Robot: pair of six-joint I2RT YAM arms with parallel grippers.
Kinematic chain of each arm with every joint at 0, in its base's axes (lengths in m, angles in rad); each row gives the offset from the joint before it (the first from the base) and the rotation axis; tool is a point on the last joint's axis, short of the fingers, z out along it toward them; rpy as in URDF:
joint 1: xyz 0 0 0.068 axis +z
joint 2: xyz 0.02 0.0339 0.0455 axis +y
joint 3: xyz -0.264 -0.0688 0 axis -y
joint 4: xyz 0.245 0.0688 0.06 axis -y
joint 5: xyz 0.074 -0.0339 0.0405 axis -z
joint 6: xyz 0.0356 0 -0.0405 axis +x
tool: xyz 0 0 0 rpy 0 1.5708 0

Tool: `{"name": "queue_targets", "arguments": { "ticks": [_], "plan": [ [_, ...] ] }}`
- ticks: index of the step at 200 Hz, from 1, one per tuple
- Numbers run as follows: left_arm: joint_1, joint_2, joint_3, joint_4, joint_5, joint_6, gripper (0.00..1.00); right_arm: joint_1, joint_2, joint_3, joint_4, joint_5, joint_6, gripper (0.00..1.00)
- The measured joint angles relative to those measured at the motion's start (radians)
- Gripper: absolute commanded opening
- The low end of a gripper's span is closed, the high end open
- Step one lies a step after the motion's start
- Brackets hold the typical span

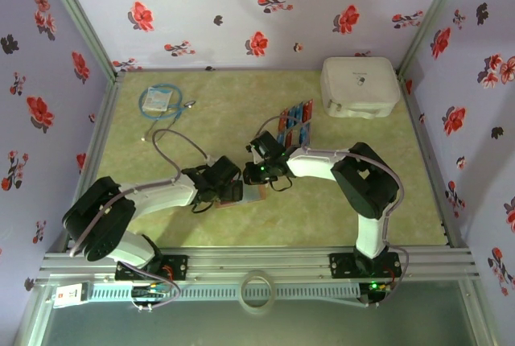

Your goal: Put the credit cards into the card holder

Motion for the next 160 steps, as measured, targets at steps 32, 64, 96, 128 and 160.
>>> {"name": "queue_targets", "arguments": {
  "ticks": [32,64,96,128,160],
  "plan": [
    [-0.001,0.016,-0.009,0.018,-0.005,0.000,1.00,0.000,0.000,0.000,0.001,-0.005,0.011,0.29],
    [-0.002,0.016,-0.011,0.019,-0.010,0.000,1.00,-0.003,-0.021,0.000,0.000,0.005,0.018,0.41],
    [-0.003,0.016,-0.011,0.021,-0.011,0.000,1.00,-0.003,-0.058,0.000,0.000,0.009,0.023,0.44],
    [-0.003,0.016,-0.013,0.024,-0.013,0.000,1.00,-0.003,-0.060,-0.009,0.004,0.008,0.026,0.45],
    [-0.003,0.016,-0.013,0.024,-0.013,0.000,1.00,-0.003,-0.050,-0.015,0.017,0.000,0.041,0.45]
  ]
}}
